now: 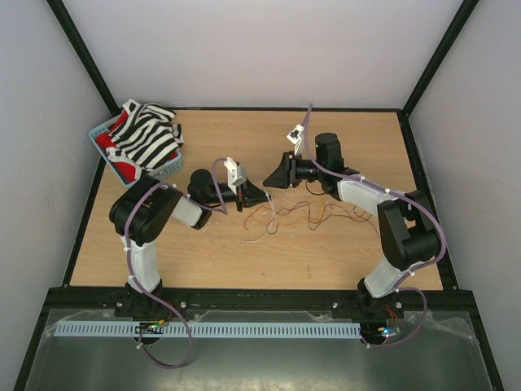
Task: Zip-tie the wires
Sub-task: Tie the cable at the center of the board.
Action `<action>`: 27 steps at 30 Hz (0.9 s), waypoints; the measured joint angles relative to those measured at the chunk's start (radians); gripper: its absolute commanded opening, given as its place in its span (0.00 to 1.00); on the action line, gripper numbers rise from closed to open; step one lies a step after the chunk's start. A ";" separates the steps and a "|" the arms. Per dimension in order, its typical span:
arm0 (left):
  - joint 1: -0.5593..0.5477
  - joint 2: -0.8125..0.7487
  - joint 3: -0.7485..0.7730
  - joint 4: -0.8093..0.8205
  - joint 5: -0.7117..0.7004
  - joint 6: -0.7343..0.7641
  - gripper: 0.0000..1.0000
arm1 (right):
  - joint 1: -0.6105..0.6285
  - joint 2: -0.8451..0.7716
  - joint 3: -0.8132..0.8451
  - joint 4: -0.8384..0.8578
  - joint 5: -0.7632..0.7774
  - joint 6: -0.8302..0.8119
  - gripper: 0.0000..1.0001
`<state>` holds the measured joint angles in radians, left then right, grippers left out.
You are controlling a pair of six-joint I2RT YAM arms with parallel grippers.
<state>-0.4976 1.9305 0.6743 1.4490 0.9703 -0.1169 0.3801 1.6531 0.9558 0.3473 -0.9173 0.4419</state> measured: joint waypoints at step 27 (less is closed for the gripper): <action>0.000 0.003 0.013 0.000 0.009 -0.008 0.00 | 0.035 -0.053 0.023 -0.065 0.061 -0.030 0.52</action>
<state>-0.4980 1.9335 0.6872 1.4487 0.9794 -0.1249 0.4149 1.5997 0.9787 0.2821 -0.8566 0.4122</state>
